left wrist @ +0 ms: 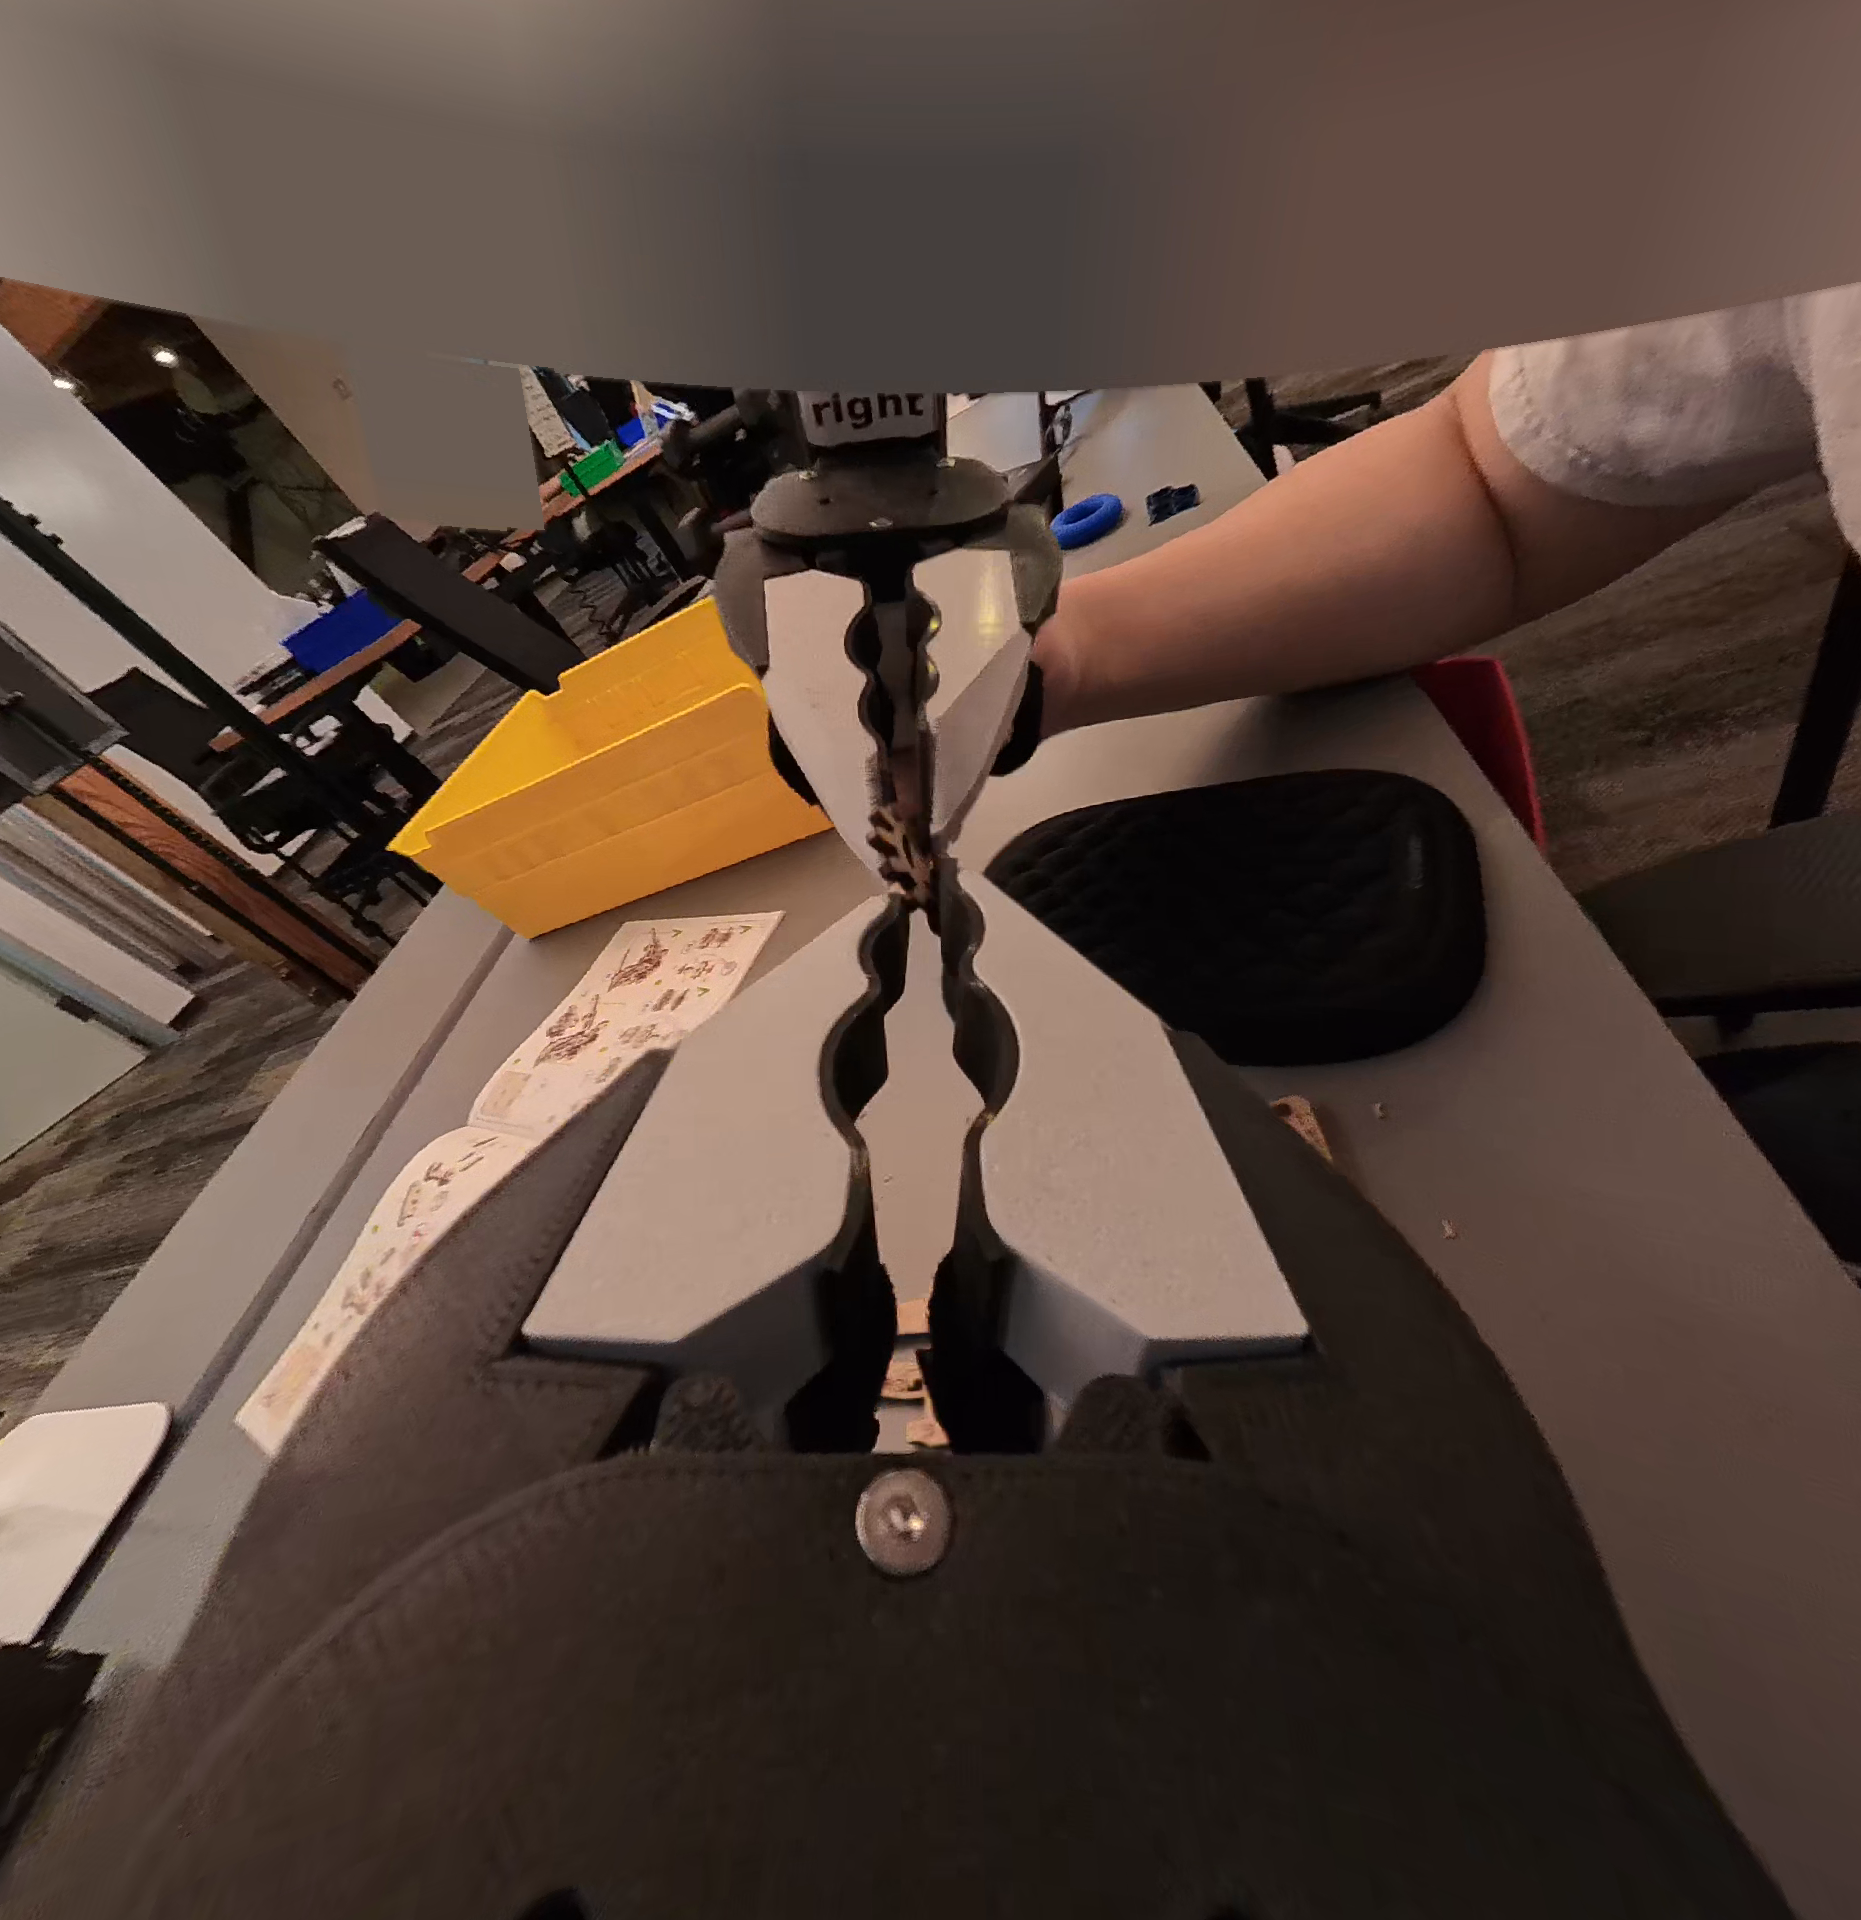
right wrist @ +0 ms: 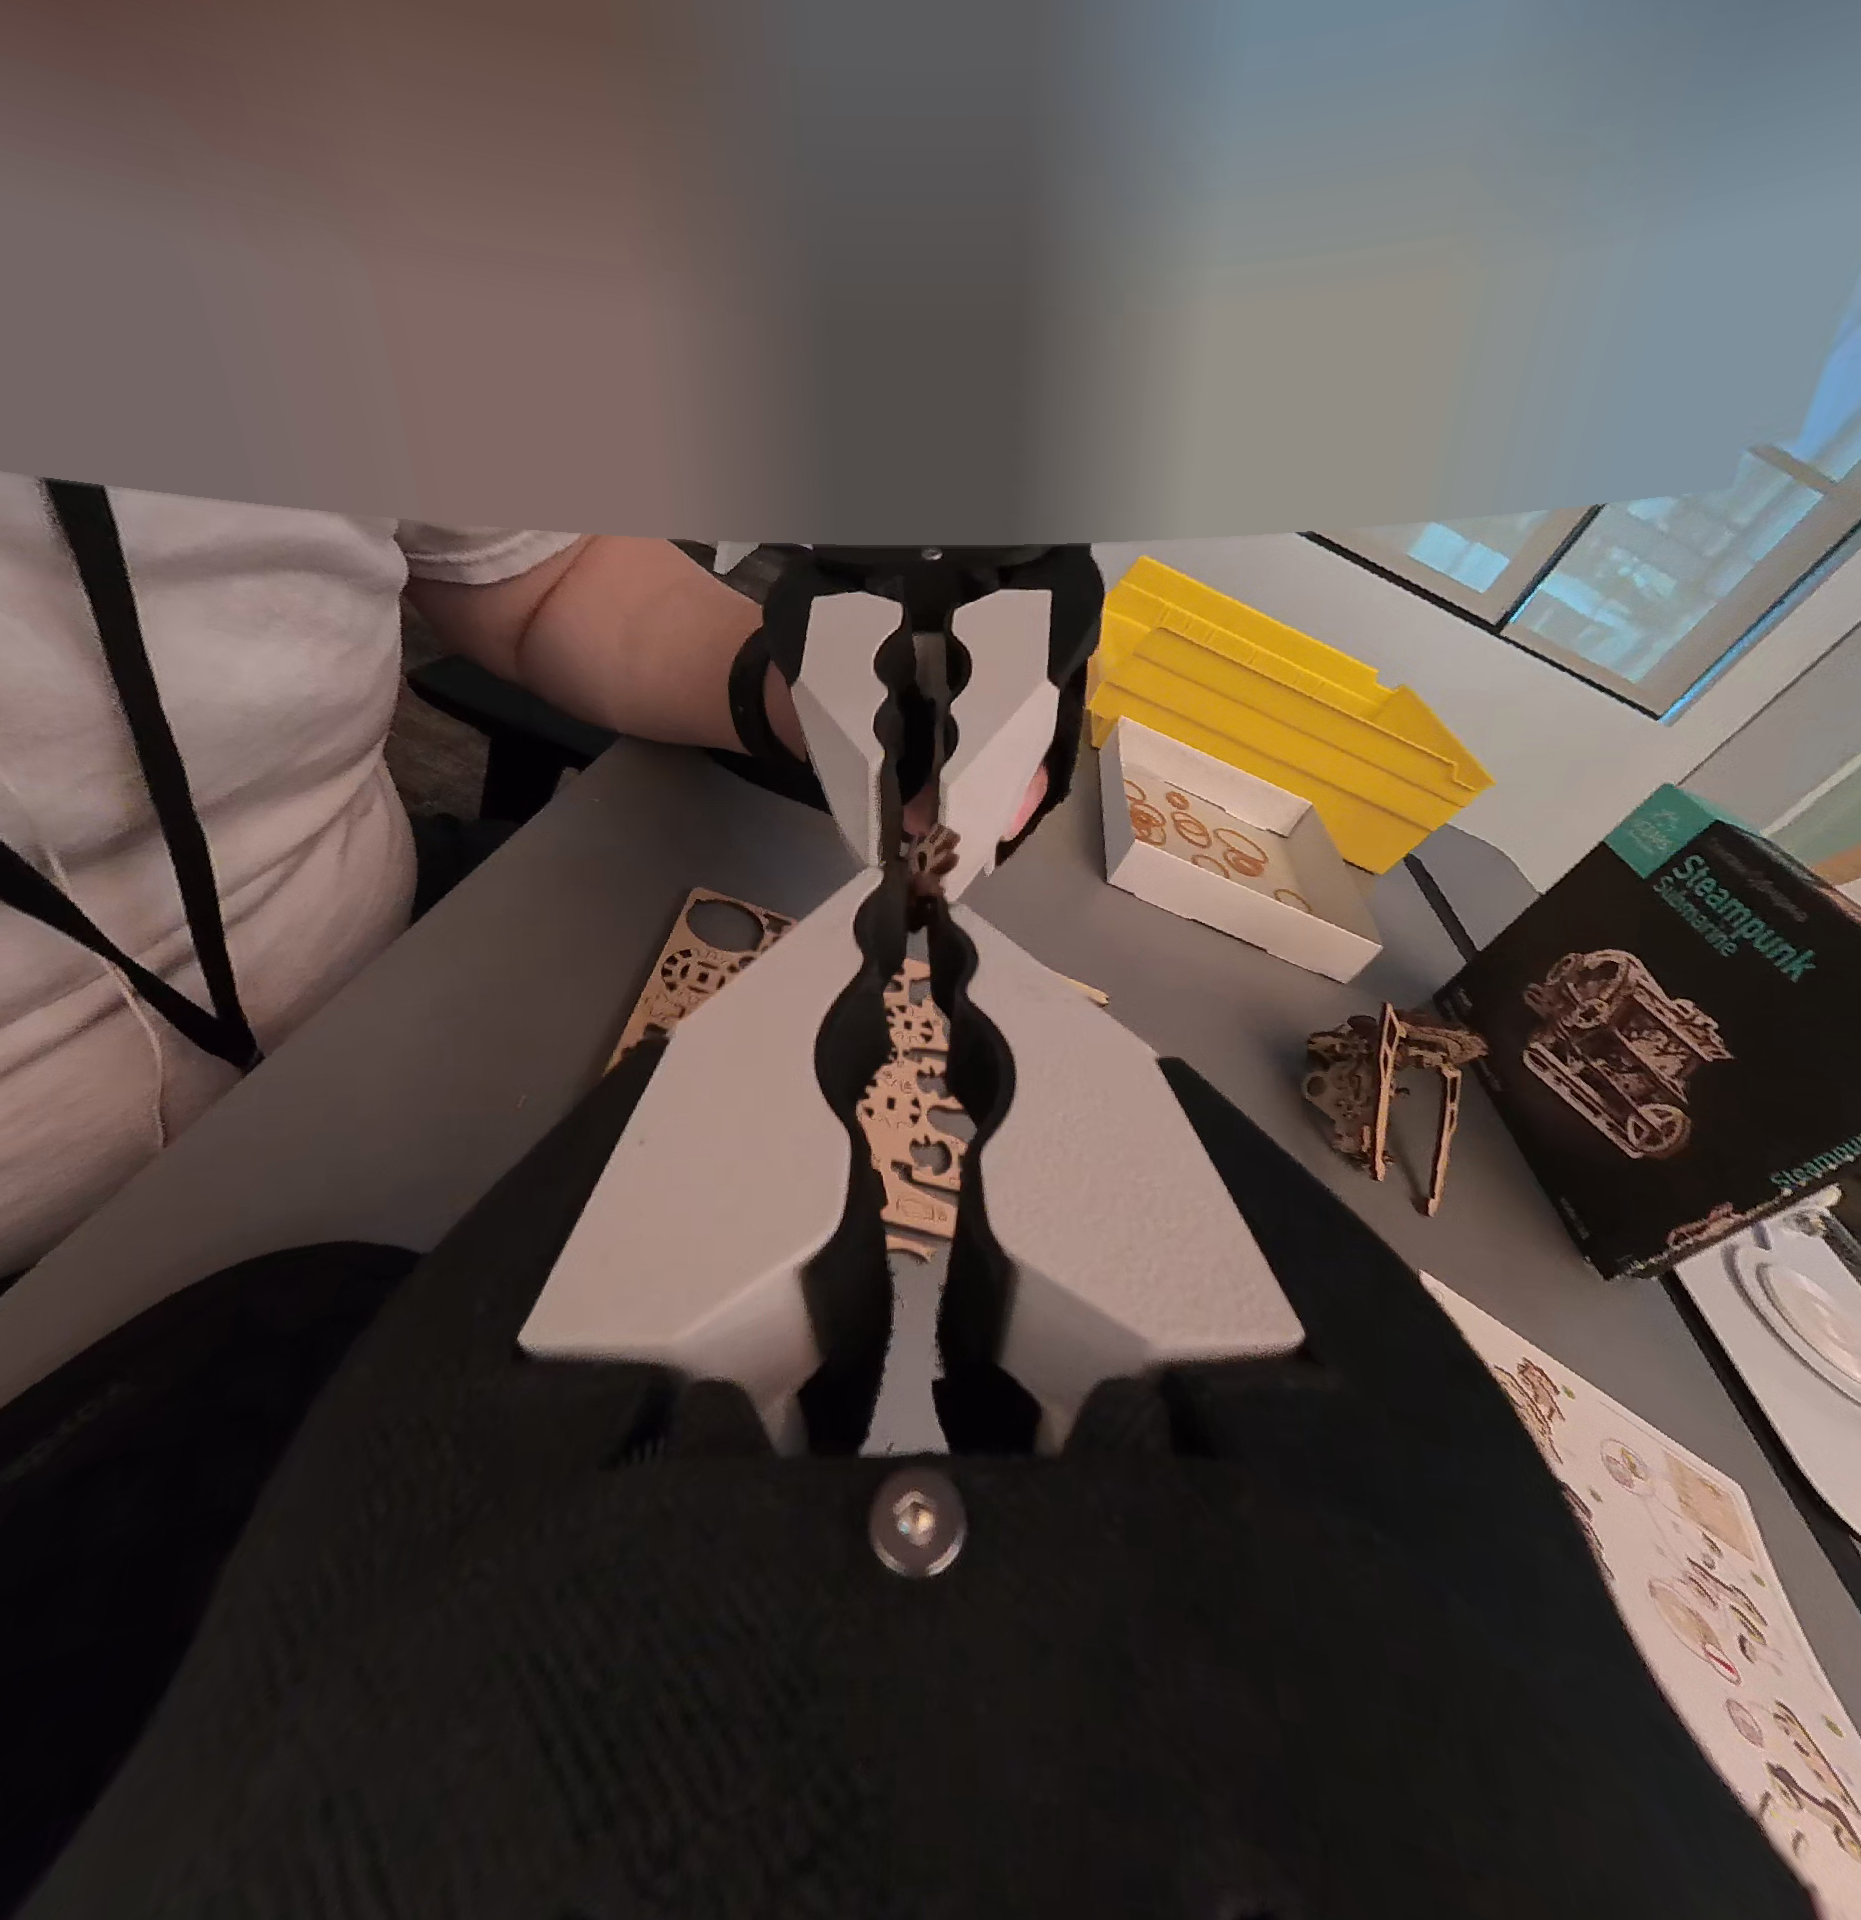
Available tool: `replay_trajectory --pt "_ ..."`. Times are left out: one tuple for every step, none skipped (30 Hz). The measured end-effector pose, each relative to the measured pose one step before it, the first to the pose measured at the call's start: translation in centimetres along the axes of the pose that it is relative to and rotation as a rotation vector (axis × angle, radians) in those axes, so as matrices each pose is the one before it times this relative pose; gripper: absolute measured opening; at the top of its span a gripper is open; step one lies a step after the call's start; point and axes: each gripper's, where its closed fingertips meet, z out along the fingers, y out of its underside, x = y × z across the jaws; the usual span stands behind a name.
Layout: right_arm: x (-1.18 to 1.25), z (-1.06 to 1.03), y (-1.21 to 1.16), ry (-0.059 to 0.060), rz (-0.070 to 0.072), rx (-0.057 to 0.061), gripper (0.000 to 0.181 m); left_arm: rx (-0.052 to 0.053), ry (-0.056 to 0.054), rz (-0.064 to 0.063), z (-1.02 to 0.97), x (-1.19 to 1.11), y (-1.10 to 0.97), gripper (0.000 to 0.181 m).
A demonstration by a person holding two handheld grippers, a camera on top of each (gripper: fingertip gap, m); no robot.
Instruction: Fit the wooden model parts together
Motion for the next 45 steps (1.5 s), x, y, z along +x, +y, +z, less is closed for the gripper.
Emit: replay_trajectory --pt "0.392 0.020 -0.103 0.0199 0.0132 0.0107 0.002 0.0030 -0.0242 0.0039 -0.070 -0.410 -0.050 0.004" --pt "0.461 0.067 -0.027 0.0198 0.0332 0.0089 0.005 0.0005 -0.0336 -0.0029 -0.092 -0.602 0.040 0.005" --pt "0.310 0.017 0.118 0.0024 0.0368 -0.0038 0.005 -0.0032 -0.0128 -0.0300 0.056 -0.360 0.198 0.005" --pt "0.355 -0.031 0.311 0.0084 0.0301 -0.0181 0.006 -0.0094 -0.0032 -0.0499 0.140 -0.277 0.326 0.005" --pt "0.241 -0.040 0.237 0.0069 0.0152 -0.0059 0.006 -0.0034 0.0028 -0.0459 0.129 -0.172 0.226 0.005" --pt "0.026 -0.041 0.121 -0.0062 0.0093 0.0034 0.006 0.0006 0.0085 -0.0293 0.061 -0.006 0.097 0.005" --pt "0.064 0.004 0.056 -0.0049 0.0186 0.0015 0.005 0.0001 -0.0009 -0.0079 0.016 -0.066 0.053 0.006" --pt "0.099 0.020 0.001 -0.0010 0.0193 0.0033 0.006 0.0010 -0.0063 0.0085 -0.021 -0.052 -0.009 0.005" --pt "-0.066 0.007 0.017 -0.0118 0.0158 0.0011 0.006 -0.0009 -0.0025 0.0188 -0.012 0.064 0.010 0.006" --pt "0.019 -0.004 0.197 -0.0036 0.0084 -0.0130 0.007 -0.0079 -0.0103 0.0247 0.031 -0.017 0.116 0.006" --pt "0.069 0.012 0.184 0.0074 -0.0145 -0.0132 0.007 -0.0103 -0.0121 0.0273 0.053 -0.008 0.158 0.006" --pt "-0.085 -0.009 0.093 0.0062 -0.0349 -0.0070 0.007 -0.0043 -0.0048 0.0277 0.026 0.084 0.078 0.005" --pt "-0.099 -0.013 0.047 0.0063 -0.0369 -0.0084 0.007 -0.0013 -0.0028 0.0238 0.012 0.067 0.012 0.005" --pt "0.016 0.005 0.057 0.0103 -0.0227 -0.0128 0.007 -0.0041 -0.0035 0.0156 0.020 0.025 0.039 0.005" --pt "-0.104 0.001 0.090 -0.0006 -0.0158 -0.0147 0.007 -0.0045 0.0043 0.0140 0.009 0.110 0.061 0.005" --pt "-0.083 0.024 0.094 0.0009 -0.0160 -0.0124 0.007 -0.0035 0.0025 0.0144 -0.001 0.086 0.058 0.005" --pt "0.009 0.021 0.047 0.0035 -0.0068 -0.0090 0.007 -0.0032 -0.0056 0.0221 0.003 -0.001 0.051 0.005" --pt "0.002 0.022 0.019 0.0008 0.0017 -0.0043 0.007 -0.0015 -0.0096 0.0336 -0.014 0.002 0.026 0.005" --pt "-0.047 0.010 0.048 -0.0039 0.0038 -0.0064 0.007 -0.0038 -0.0065 0.0364 0.008 0.088 0.048 0.006" --pt "-0.157 -0.016 0.100 -0.0099 -0.0016 -0.0103 0.008 -0.0091 -0.0045 0.0338 0.048 0.138 0.101 0.006" --pt "-0.063 -0.019 0.083 -0.0029 -0.0053 -0.0090 0.009 -0.0071 -0.0096 0.0270 0.049 0.064 0.057 0.005" --pt "-0.034 -0.029 0.052 0.0004 -0.0065 -0.0070 0.008 -0.0051 -0.0059 0.0190 0.054 0.069 0.050 0.006" --pt "-0.005 0.018 0.138 0.0014 -0.0053 -0.0126 0.008 -0.0090 -0.0006 0.0105 0.034 0.039 0.100 0.005" --pt "0.081 0.069 0.106 0.0078 -0.0041 -0.0111 0.008 -0.0085 -0.0016 0.0040 -0.011 -0.037 0.110 0.005" --pt "0.025 0.063 0.047 0.0054 -0.0046 -0.0070 0.008 -0.0050 0.0020 0.0001 -0.012 0.003 0.084 0.006" --pt "-0.055 0.048 0.090 0.0006 -0.0056 -0.0110 0.008 -0.0046 0.0046 0.0043 -0.011 0.075 0.064 0.006" --pt "-0.014 0.010 0.084 0.0041 -0.0128 -0.0099 0.008 -0.0078 -0.0039 0.0091 0.021 0.009 0.076 0.005" --pt "0.104 0.042 0.065 0.0115 -0.0088 -0.0069 0.007 -0.0114 -0.0106 0.0147 0.040 -0.045 0.098 0.005" --pt "0.079 0.034 0.118 0.0065 -0.0057 -0.0099 0.007 -0.0120 -0.0075 0.0121 0.053 -0.015 0.138 0.005" --pt "0.050 0.041 0.063 0.0080 -0.0105 -0.0058 0.007 -0.0085 -0.0054 0.0043 0.029 -0.021 0.100 0.005" --pt "0.049 0.030 -0.016 0.0101 -0.0139 -0.0002 0.007 0.0000 -0.0039 -0.0015 -0.021 -0.022 0.000 0.005" --pt "-0.057 -0.002 -0.150 0.0043 -0.0171 0.0080 0.006 0.0080 -0.0001 -0.0062 -0.093 -0.006 -0.126 0.005" --pt "-0.051 -0.024 -0.214 0.0057 -0.0171 0.0109 0.006 0.0098 0.0009 -0.0097 -0.108 -0.022 -0.179 0.005" --pt "-0.016 -0.034 -0.226 0.0042 -0.0111 0.0111 0.006 0.0131 -0.0008 -0.0073 -0.102 -0.042 -0.214 0.005" --pt "-0.015 -0.048 -0.242 0.0029 -0.0075 0.0115 0.006 0.0160 -0.0017 -0.0029 -0.091 -0.031 -0.207 0.005" --pt "-0.133 -0.038 -0.183 -0.0046 -0.0066 0.0089 0.006 0.0133 0.0048 0.0005 -0.078 0.085 -0.168 0.005" --pt "-0.105 -0.009 -0.046 -0.0044 -0.0049 0.0024 0.006 0.0029 0.0043 0.0005 -0.014 0.066 -0.054 0.005" --pt "0.022 0.006 0.044 0.0011 0.0019 -0.0019 0.006 -0.0042 -0.0015 0.0052 0.005 -0.013 0.026 0.005" --pt "0.071 -0.004 -0.072 0.0011 0.0124 0.0065 0.007 0.0025 -0.0098 0.0120 -0.043 -0.104 -0.072 0.005" --pt "0.068 -0.062 -0.196 -0.0014 0.0164 0.0144 0.007 0.0099 -0.0110 0.0127 -0.067 -0.096 -0.189 0.005" --pt "0.120 -0.070 -0.148 0.0027 0.0120 0.0098 0.010 0.0072 -0.0058 0.0099 -0.053 -0.035 -0.147 0.005" --pt "0.020 -0.037 0.076 -0.0022 0.0032 -0.0044 0.011 -0.0013 0.0003 0.0057 -0.013 0.022 0.007 0.005" --pt "-0.051 -0.010 0.125 -0.0026 -0.0051 -0.0083 0.010 -0.0028 0.0010 0.0022 0.011 0.034 0.041 0.005" --pt "-0.044 -0.004 -0.061 0.0028 -0.0134 0.0034 0.010 0.0023 0.0018 -0.0003 0.008 0.047 -0.023 0.005" --pt "-0.082 0.003 -0.064 0.0003 -0.0109 0.0020 0.009 0.0013 0.0022 -0.0007 -0.021 0.015 -0.021 0.005"
